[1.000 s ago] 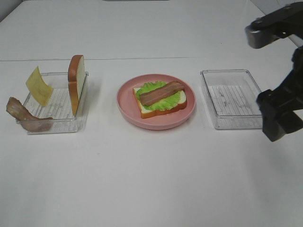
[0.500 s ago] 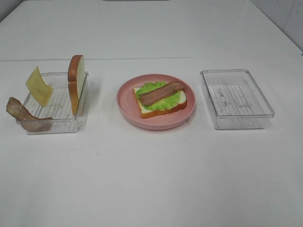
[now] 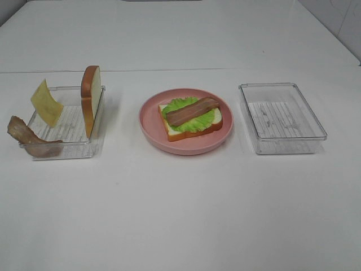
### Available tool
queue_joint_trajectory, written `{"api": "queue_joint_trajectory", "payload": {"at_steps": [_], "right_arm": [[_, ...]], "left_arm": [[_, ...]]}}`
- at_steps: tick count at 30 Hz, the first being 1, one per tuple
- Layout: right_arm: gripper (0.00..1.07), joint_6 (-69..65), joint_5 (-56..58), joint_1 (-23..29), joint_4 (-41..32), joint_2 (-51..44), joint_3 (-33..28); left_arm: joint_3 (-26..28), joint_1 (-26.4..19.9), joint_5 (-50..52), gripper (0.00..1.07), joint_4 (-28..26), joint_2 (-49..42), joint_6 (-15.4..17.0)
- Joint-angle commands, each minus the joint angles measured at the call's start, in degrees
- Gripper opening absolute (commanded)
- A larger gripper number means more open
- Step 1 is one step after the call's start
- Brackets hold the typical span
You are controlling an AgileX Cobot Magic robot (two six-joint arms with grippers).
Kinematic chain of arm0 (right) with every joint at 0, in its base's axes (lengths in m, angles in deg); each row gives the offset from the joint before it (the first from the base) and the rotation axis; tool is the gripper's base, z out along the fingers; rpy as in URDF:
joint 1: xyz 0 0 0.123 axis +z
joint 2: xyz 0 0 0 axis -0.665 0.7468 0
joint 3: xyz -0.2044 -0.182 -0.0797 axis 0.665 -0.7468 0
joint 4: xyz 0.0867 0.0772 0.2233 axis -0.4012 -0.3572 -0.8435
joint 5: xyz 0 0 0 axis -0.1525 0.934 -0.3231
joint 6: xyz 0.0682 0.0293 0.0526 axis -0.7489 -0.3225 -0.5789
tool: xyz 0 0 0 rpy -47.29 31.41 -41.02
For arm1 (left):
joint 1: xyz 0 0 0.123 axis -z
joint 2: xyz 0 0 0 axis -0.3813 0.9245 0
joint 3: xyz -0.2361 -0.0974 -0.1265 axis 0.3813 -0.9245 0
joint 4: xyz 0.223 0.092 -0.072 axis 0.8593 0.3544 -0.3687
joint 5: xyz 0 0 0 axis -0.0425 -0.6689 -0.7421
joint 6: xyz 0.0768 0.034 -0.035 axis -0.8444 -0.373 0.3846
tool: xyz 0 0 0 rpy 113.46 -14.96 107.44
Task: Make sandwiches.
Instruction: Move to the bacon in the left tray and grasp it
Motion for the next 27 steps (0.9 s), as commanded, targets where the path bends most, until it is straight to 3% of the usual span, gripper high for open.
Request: {"api": "queue_joint_trajectory", "payload": {"at_steps": [1, 16, 27], "right_arm": [[0.99, 2.8, -2.3, -0.8, -2.4, -3.2, -1.3], [0.99, 4.4, -2.3, -0.8, -3.1, -15.8, -6.0], [0.99, 4.1, -2.3, -0.7, -3.1, -15.7, -6.0]], "left_arm": [[-0.1, -0.1, 0.2, 0.93, -0.3, -0.7, 0.1], [-0.1, -0.1, 0.2, 0.93, -0.3, -0.7, 0.1], [-0.1, -0.1, 0.2, 0.93, -0.3, -0.6, 0.1]]}}
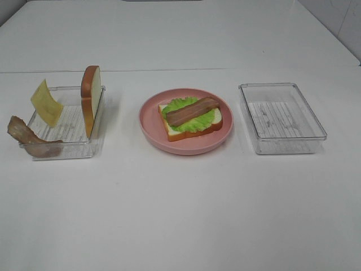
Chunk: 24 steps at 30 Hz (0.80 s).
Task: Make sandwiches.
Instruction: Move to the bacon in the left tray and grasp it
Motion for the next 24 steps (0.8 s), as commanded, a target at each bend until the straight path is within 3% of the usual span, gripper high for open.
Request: {"api": "queue_joint_trajectory", "payload": {"at_steps": [1, 24], "right_arm": [[0.99, 0.2, -0.2, -0.3, 0.1, -2.1, -0.1], [0.99, 0.2, -0.2, -0.3, 0.0, -2.1, -0.1]], "left_arm": [[-0.1, -0.1, 0.2, 0.93, -0.3, -0.6, 0.1], [-0.1, -0.1, 0.2, 0.93, -0.3, -0.6, 0.1]]}}
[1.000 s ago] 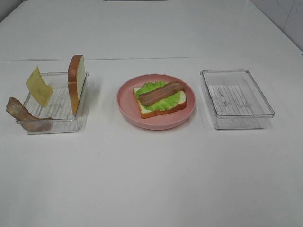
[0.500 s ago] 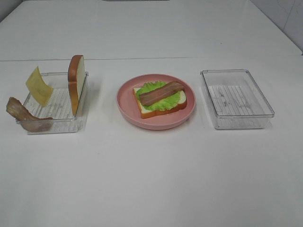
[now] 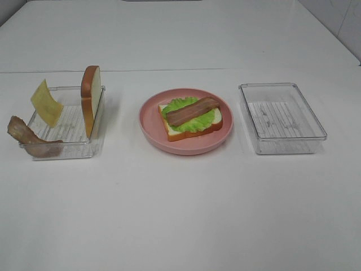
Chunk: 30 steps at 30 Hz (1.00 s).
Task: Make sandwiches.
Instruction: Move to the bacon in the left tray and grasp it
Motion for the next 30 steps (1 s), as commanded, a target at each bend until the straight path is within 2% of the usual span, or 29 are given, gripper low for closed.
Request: {"api": "queue_joint_trajectory", "payload": {"at_steps": [1, 30], "right_arm": [[0.99, 0.2, -0.2, -0.3, 0.0, -2.1, -0.1], [0.99, 0.2, -0.2, -0.3, 0.0, -2.1, -0.1]], "left_arm": [[-0.1, -0.1, 0.2, 0.93, -0.3, -0.6, 0.1], [-0.1, -0.1, 0.2, 0.93, -0.2, -0.5, 0.3]]}}
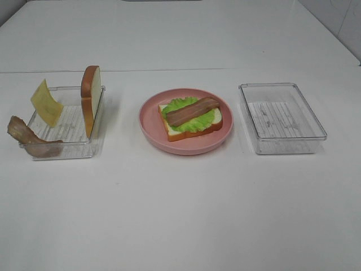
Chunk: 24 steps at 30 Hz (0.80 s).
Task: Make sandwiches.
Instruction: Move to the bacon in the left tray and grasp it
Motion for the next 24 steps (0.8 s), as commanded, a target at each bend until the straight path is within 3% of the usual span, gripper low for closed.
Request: {"api": "queue_joint_trajectory", "payload": {"at_steps": [1, 13, 24], "right_arm": [[0.99, 0.2, -0.2, -0.3, 0.0, -2.1, -0.1], [0.99, 0.2, -0.2, -0.3, 0.0, -2.1, -0.1], [0.99, 0.2, -0.2, -0.3, 0.0, -2.1, -0.1]], "left_arm": [[-0.1, -0.1, 0.2, 0.93, -0.2, -0.5, 0.3], [1.7, -0.1, 1.8, 0.93, -0.1, 0.9, 0.3], [7.0, -0.1, 9.8, 0.93, -0.1, 15.3, 0.6]]}}
